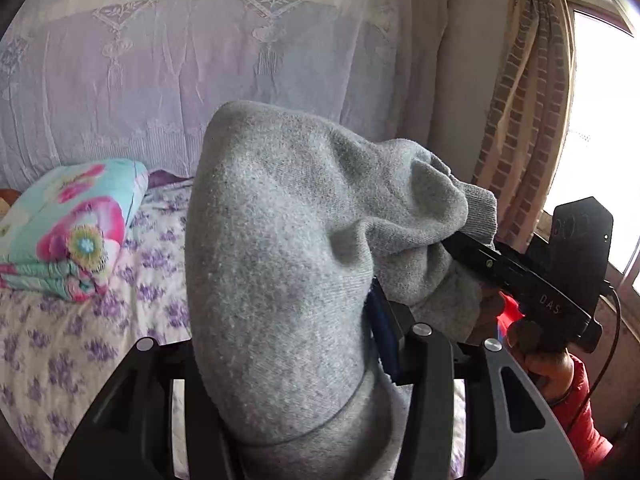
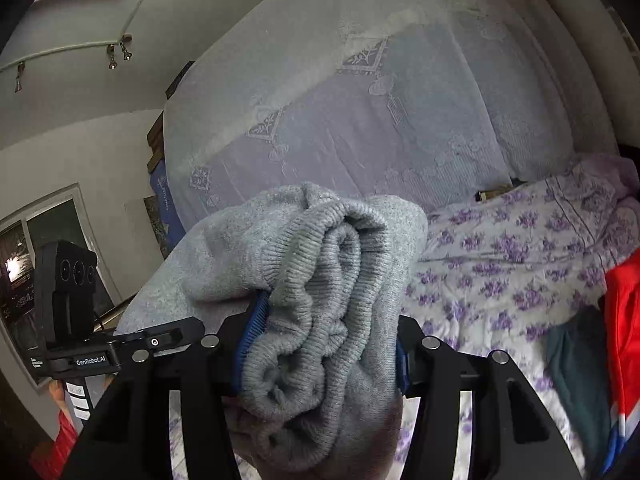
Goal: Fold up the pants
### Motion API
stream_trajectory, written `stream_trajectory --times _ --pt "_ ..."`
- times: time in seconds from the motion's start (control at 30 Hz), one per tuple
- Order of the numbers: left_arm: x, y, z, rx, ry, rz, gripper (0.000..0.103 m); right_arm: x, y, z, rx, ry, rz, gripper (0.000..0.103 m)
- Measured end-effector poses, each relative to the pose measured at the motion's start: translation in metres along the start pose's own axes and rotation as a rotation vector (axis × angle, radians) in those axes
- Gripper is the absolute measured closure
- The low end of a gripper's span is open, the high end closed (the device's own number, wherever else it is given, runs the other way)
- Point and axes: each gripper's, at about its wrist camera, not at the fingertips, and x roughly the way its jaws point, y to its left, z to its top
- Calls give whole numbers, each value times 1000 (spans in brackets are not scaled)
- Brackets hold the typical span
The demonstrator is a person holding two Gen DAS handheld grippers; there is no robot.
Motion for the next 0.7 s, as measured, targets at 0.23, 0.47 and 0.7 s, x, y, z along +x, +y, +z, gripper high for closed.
stream_trajectory --times 0.23,0.47,0.7 --pt "96 53 61 19 -17 81 57 123 -39 36 -74 -34 -46 49" --pt "236 125 70 -16 31 128 57 257 -109 12 -78 -11 -116 49" --pt "381 203 -7 -149 234 225 29 374 -183 -69 31 308 -310 40"
